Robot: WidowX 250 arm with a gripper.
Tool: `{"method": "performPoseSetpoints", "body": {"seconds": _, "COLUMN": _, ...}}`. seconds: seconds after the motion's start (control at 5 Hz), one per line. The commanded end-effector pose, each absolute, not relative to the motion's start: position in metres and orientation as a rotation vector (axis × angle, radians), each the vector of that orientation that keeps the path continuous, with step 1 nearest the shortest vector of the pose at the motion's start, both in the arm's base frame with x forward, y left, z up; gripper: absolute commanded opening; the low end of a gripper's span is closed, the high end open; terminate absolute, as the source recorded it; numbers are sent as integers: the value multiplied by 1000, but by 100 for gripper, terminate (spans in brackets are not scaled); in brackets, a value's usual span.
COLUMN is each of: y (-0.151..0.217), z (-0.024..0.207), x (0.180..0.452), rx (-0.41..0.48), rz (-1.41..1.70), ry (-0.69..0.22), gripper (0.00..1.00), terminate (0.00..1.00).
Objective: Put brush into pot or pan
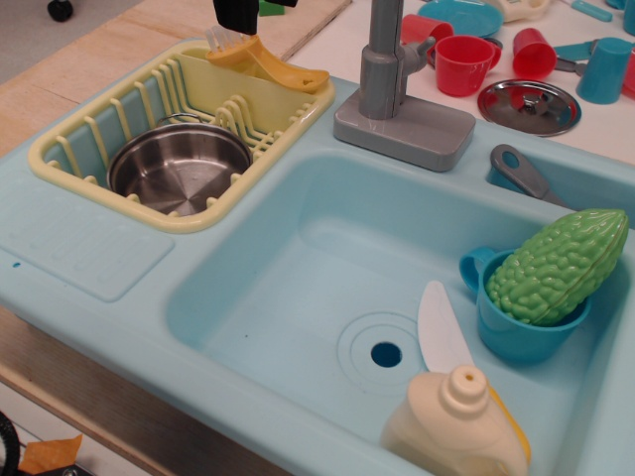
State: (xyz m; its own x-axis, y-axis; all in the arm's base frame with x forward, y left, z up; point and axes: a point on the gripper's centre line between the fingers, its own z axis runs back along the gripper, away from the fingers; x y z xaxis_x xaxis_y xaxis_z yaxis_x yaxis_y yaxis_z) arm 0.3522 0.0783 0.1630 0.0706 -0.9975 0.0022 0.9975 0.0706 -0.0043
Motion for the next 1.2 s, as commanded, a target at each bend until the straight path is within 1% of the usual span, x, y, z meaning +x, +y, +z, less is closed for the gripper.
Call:
{"method": "performPoseSetpoints", "body": {"seconds": 0.0, "y": 78, "z": 163, "x": 352, "rx": -5, "rz": -1500, "ry": 1, "gripper": 100, "terminate": 0}}
{"method": "performPoseSetpoints", "body": {"seconds": 1.0, "y": 84, "z": 144, "x": 352, "rx": -41, "rz": -1481, "ry": -42, "gripper": 100, "terminate": 0}}
